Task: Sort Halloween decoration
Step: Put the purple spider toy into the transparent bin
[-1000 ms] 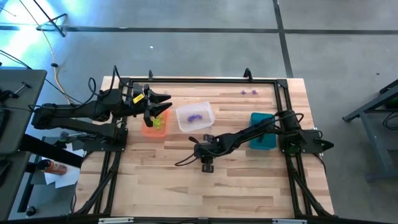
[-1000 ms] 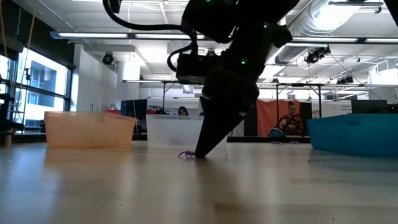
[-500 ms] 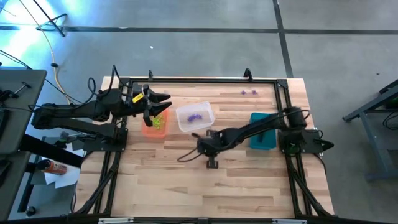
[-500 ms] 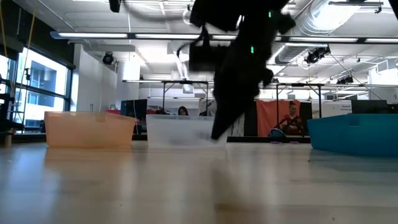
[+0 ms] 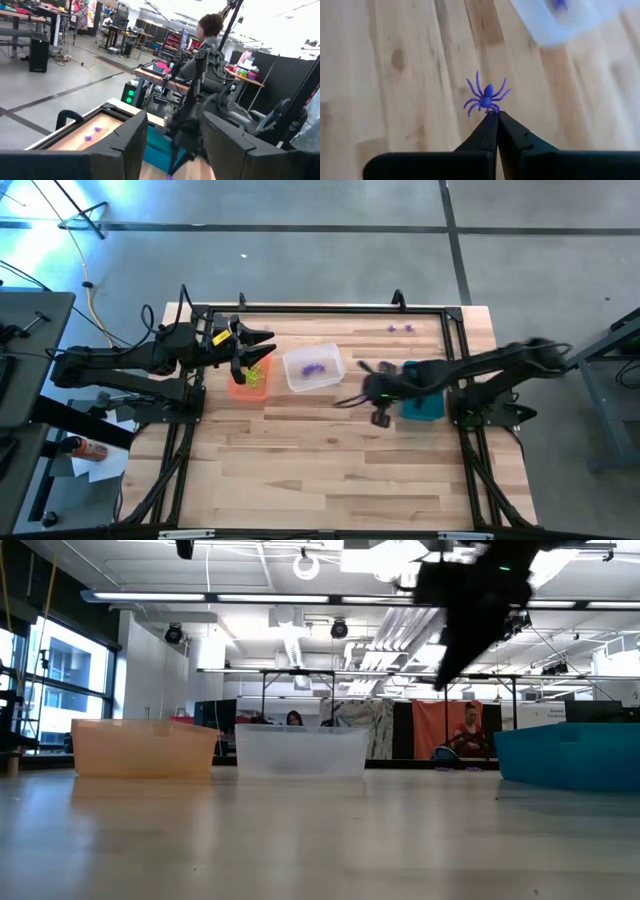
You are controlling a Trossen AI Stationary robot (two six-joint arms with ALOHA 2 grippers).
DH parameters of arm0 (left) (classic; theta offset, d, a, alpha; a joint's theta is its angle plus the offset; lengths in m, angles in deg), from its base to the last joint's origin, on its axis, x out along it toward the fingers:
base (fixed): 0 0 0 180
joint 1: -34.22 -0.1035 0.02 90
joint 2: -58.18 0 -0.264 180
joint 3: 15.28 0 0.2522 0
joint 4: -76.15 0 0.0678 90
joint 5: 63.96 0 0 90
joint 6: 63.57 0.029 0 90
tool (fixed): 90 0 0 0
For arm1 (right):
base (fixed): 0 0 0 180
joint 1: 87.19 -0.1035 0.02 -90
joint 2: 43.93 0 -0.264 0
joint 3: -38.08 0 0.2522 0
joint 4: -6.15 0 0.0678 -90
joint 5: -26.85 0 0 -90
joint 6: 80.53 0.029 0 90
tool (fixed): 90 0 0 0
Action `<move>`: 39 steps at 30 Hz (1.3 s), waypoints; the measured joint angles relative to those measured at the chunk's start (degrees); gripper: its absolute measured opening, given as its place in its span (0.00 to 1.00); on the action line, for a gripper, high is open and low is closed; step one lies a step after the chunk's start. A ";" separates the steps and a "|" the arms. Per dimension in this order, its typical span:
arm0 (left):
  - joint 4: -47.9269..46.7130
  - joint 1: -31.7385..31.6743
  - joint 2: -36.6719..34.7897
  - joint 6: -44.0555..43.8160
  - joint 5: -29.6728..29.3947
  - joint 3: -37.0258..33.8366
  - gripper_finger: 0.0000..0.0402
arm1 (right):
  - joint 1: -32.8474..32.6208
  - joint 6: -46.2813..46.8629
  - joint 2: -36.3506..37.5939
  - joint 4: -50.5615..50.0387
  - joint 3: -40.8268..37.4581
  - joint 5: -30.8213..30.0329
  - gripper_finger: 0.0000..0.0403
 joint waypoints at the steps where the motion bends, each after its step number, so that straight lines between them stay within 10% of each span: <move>1: -0.01 0.00 0.00 0.00 0.01 0.00 0.42 | -0.17 3.08 3.26 1.97 -3.64 0.09 0.00; 8: 0.03 0.00 0.03 2.46 -1.01 0.00 0.42 | -1.22 16.62 22.29 29.05 -21.54 0.12 0.00; 14: -0.52 -0.02 0.66 3.06 -3.27 0.00 0.42 | 0.87 9.68 23.19 53.17 -22.17 -0.77 0.00; 39: -0.77 0.02 2.08 7.57 -3.20 0.00 0.42 | 2.78 -0.65 13.96 47.40 -10.52 0.87 0.00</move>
